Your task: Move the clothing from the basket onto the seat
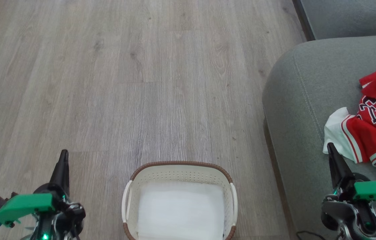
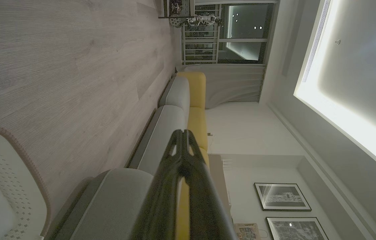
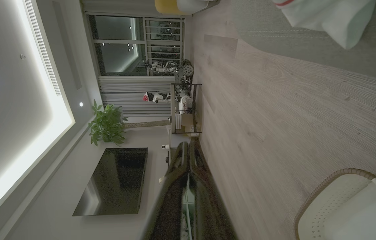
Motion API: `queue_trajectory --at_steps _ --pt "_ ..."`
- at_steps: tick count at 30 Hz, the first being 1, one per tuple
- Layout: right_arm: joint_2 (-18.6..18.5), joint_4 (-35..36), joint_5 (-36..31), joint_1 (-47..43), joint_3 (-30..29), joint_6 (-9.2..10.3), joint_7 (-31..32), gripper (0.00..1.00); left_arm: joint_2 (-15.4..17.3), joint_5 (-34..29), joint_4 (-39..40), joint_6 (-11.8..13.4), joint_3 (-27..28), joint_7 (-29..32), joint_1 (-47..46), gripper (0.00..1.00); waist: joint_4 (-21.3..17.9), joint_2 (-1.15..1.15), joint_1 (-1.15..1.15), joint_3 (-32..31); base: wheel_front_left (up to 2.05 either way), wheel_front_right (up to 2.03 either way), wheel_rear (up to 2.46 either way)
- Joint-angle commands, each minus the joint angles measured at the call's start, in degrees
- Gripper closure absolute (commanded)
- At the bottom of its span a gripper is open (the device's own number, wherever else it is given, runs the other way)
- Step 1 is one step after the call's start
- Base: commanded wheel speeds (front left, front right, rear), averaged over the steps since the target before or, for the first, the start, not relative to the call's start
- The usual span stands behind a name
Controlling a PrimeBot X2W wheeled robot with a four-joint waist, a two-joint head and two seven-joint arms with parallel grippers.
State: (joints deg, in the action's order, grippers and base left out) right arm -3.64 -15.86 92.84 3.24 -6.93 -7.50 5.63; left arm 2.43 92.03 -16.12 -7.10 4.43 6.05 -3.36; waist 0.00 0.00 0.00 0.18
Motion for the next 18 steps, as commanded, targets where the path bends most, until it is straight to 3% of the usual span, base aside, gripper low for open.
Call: queue_trajectory --at_steps 1,18 --pt "0.31 1.87 -0.18 2.88 1.01 0.01 0.37 1.0 0.44 0.13 2.07 -0.38 2.09 0.45 -2.83 1.0 0.0 0.0 0.0 0.0 0.0 0.0 0.0" --pt "0.4 1.86 -0.29 2.9 0.87 0.01 0.48 1.0 0.44 0.14 2.07 -0.38 2.09 0.44 -2.83 1.0 0.0 0.0 0.0 0.0 0.0 0.0 0.0"
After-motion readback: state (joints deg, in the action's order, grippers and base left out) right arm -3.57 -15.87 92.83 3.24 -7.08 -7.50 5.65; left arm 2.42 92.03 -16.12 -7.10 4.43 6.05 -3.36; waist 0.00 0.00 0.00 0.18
